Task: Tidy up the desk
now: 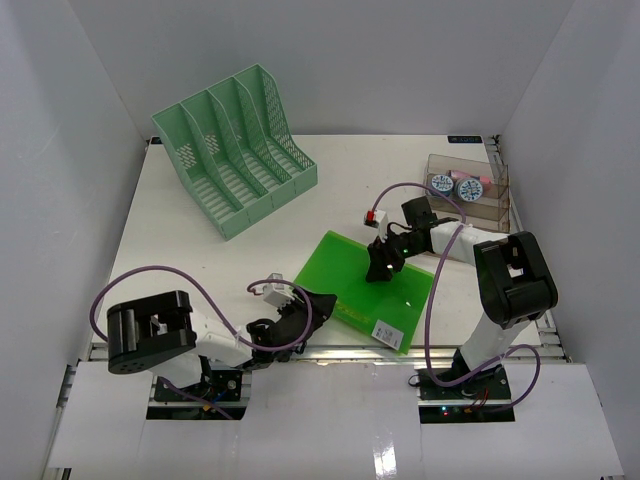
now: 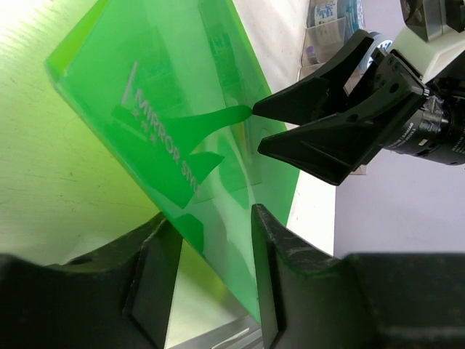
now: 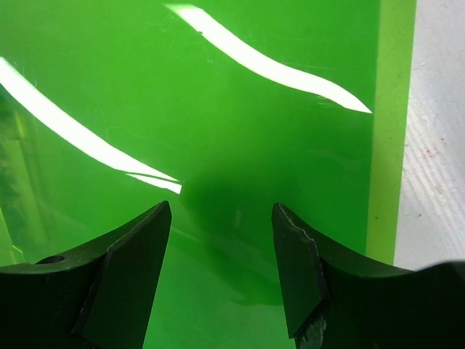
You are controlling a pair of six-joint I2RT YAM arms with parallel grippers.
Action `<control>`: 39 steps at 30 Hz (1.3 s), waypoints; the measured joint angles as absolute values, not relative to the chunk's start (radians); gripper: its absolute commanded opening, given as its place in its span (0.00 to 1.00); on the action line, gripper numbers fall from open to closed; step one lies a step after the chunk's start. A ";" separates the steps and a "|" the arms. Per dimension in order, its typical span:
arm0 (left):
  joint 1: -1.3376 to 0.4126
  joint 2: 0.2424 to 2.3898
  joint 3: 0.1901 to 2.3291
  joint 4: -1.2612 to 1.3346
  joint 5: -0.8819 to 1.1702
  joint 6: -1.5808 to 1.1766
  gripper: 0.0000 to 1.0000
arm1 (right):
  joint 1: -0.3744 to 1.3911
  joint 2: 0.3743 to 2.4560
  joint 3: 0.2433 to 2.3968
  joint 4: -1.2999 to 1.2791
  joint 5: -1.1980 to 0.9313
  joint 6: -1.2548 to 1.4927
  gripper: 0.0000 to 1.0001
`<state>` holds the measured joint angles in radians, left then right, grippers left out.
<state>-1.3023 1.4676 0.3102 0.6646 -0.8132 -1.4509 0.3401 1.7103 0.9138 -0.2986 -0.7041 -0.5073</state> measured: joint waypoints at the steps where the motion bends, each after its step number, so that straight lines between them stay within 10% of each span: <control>1: -1.301 1.472 0.311 0.665 -0.813 -1.449 0.43 | 0.340 1.710 0.914 -0.302 -0.707 -0.508 0.64; 21: -1.265 1.528 0.389 0.716 -0.798 -1.413 0.01 | 0.330 1.660 0.893 -0.378 -0.746 -0.533 0.67; 39: -1.265 1.165 0.451 0.361 -0.785 -1.158 0.00 | 0.133 1.407 1.042 -0.643 -0.950 -0.672 0.77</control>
